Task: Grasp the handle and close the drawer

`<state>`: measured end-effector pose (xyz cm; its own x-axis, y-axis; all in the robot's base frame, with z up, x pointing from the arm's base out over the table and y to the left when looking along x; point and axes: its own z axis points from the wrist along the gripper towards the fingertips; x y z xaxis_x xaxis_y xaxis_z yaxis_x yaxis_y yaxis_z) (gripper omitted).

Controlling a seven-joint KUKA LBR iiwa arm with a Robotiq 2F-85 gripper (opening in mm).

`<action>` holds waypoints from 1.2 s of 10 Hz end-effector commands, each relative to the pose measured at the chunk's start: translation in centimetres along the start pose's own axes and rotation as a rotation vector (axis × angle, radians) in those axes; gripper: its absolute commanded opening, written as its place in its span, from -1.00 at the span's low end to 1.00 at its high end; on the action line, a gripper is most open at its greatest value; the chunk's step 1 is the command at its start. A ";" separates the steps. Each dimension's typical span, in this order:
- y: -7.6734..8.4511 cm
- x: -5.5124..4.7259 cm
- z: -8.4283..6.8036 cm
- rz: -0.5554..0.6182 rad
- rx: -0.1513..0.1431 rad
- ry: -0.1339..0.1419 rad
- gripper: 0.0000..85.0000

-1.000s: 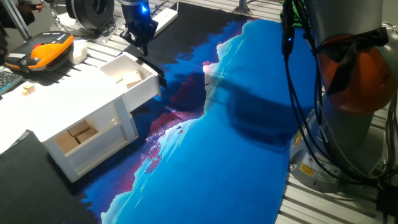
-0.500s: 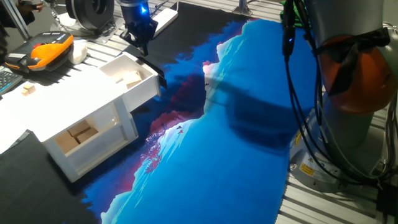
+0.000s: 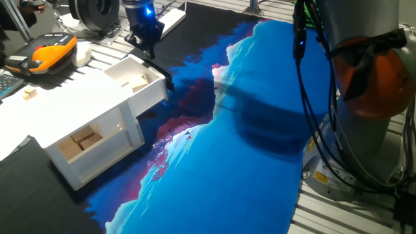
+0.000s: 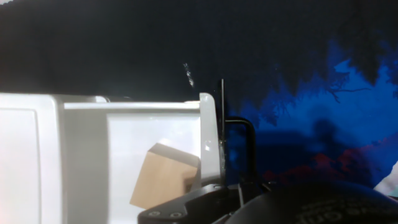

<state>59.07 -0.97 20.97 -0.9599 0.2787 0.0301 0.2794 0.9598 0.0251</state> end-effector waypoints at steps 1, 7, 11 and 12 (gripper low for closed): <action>0.0 0.1 0.1 -0.009 0.006 -0.005 -1.00; -0.1 -0.3 0.0 -0.018 0.013 -0.015 -1.00; 0.0 -0.3 -0.1 -0.025 0.007 0.000 -1.00; 0.0 -0.3 -0.1 -0.021 0.008 -0.001 -1.00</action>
<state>59.32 -1.11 21.04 -0.9655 0.2588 0.0299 0.2594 0.9656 0.0173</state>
